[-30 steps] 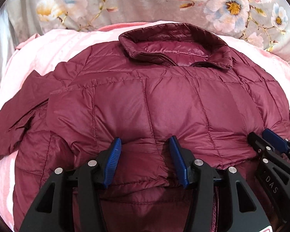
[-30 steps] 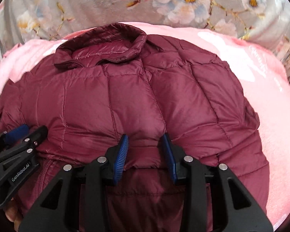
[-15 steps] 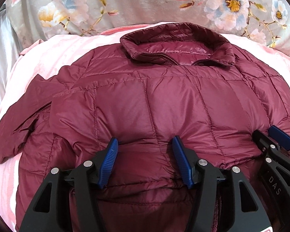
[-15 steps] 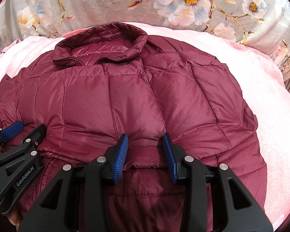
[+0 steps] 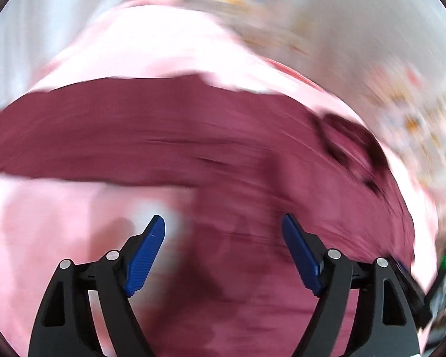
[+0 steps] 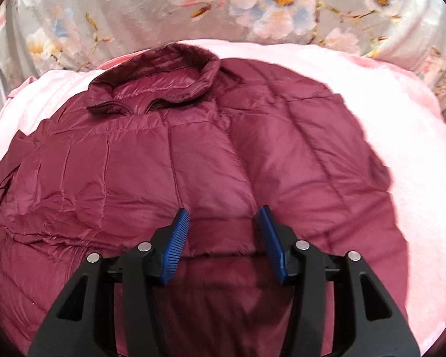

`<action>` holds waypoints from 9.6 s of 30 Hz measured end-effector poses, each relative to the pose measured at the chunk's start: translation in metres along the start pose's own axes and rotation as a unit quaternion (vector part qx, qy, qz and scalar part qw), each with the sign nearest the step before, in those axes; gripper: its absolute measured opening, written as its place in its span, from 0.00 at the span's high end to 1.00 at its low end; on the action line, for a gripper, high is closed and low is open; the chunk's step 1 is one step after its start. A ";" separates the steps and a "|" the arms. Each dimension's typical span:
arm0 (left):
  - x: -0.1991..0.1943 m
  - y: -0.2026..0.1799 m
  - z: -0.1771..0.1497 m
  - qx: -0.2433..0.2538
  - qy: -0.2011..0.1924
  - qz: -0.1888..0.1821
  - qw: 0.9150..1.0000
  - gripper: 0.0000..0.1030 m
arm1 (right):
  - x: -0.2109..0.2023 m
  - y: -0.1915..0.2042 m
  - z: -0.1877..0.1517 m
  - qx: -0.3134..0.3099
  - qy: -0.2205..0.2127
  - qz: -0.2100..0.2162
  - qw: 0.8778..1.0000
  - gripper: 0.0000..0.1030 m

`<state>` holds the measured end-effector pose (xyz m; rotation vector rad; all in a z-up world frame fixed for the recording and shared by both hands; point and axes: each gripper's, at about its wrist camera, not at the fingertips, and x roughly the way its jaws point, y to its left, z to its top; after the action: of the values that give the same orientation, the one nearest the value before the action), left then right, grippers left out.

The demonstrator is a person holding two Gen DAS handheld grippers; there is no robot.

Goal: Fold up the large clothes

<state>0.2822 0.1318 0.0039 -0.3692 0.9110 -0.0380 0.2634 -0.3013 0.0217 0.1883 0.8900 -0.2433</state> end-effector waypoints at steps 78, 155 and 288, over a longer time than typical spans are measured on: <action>0.091 -0.041 0.045 -0.042 0.078 -0.002 0.996 0.98 | 0.023 -0.064 0.007 0.049 0.035 -0.039 0.997 0.99; 0.168 -0.228 0.069 0.166 0.106 -0.047 0.979 0.92 | 0.085 -0.011 0.118 0.076 0.039 0.136 0.987 0.92; -0.070 0.021 -0.087 0.108 0.120 -0.065 0.985 0.95 | -0.156 -0.149 -0.187 0.208 0.004 0.113 0.972 0.93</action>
<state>0.1685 0.1388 0.0026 -0.2238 1.1072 -0.3051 -0.0131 -0.3744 0.0199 0.6768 0.8104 -0.2136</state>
